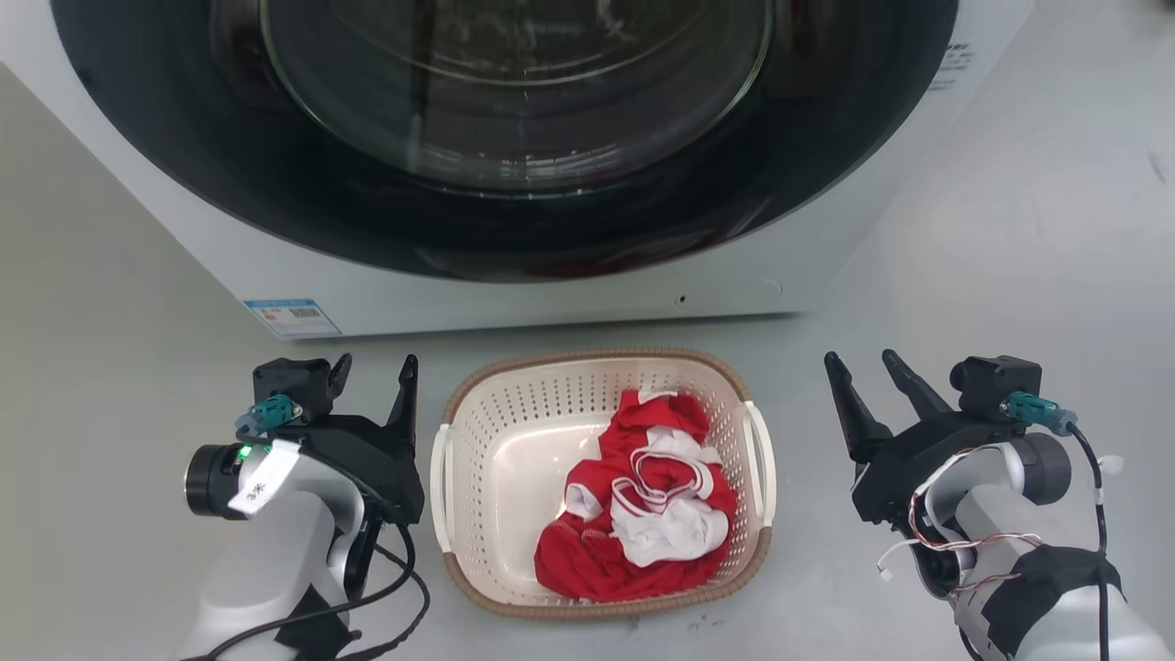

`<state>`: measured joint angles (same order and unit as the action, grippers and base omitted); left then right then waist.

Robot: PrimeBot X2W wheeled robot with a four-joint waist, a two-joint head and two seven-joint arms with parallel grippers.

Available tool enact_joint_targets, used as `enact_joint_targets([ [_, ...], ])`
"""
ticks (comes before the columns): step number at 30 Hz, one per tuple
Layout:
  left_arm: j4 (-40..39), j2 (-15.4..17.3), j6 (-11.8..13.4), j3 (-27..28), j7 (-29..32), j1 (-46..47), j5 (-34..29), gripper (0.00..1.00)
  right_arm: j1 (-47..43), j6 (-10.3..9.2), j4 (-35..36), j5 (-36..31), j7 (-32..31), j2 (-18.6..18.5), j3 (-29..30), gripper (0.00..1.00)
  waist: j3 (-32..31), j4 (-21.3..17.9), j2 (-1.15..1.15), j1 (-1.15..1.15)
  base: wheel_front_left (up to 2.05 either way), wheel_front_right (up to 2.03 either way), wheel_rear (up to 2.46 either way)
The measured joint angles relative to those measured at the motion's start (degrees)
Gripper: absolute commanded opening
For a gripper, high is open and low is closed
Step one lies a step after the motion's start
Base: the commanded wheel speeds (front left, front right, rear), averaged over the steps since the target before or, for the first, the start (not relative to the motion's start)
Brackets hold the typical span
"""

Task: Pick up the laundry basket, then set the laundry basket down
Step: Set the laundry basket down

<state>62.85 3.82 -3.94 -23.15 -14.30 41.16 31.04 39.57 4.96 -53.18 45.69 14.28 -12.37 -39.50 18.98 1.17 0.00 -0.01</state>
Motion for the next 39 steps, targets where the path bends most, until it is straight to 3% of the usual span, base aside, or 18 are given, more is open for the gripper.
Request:
enact_joint_targets([
  [17,-21.1,4.4,5.0,0.7,0.0,-14.0,-5.4,1.00,-10.8,-6.95,17.3,-7.5,0.0,-3.8,6.3,1.00,-10.7,-0.7,0.00,0.00,0.00,0.00,0.00],
  [39,-43.7,7.3,9.6,3.8,0.0,-33.5,-7.8,1.00,-28.8,-11.06,35.9,-13.5,0.0,-5.7,12.9,1.00,-20.0,-0.5,-0.01,0.01,0.00,0.00,0.00],
])
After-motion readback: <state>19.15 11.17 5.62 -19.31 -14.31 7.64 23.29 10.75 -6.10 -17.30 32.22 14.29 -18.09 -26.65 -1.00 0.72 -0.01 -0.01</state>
